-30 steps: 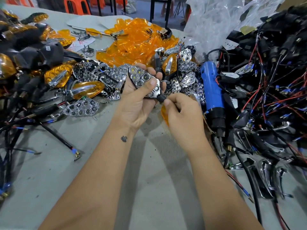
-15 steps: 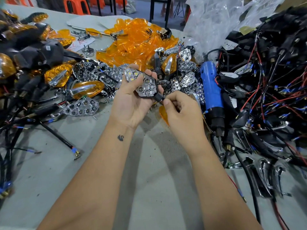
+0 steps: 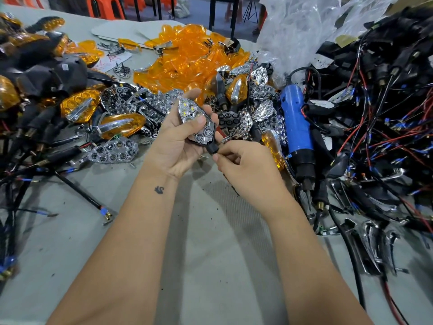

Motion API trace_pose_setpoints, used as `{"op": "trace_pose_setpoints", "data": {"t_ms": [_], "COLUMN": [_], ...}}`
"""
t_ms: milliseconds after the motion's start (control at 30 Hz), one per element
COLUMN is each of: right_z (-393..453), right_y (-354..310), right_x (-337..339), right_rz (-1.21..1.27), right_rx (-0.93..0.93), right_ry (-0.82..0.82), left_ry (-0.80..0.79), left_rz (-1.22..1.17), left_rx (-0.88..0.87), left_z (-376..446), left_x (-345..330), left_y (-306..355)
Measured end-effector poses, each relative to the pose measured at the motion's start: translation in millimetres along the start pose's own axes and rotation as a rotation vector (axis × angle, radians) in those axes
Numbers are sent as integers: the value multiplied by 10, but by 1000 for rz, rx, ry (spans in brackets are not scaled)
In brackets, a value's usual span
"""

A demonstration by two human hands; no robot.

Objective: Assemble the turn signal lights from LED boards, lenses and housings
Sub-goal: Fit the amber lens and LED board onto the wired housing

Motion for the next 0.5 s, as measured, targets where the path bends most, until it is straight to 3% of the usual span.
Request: {"op": "trace_pose_setpoints", "data": {"t_ms": [67, 167, 300, 400, 500], "right_z": [-12, -28, -8, -13, 5], "right_y": [-70, -187, -138, -80, -74], "right_x": [31, 224, 514, 562, 434], "right_rz": [-101, -194, -149, -213, -415], "right_rx": [44, 93, -38, -138, -165], "right_ry": [23, 189, 296, 233, 56], "left_ry": [28, 61, 125, 164, 197], "left_rz": [15, 17, 5, 64, 122], "left_rx": [35, 97, 170, 157, 144], "left_z": [3, 16, 32, 32, 22], "left_x": [35, 97, 163, 175, 150], "left_y": [-23, -63, -144, -142, -120]}}
Point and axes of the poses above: each hand's wrist, its own z-axis towards the middle knuckle, its own x-axis out of the back of the hand, y = z × x, the point moved 8 cm from there along z, towards the middle knuckle, and after that the axes turned 13 degrees about z, right-handed, at the moved point
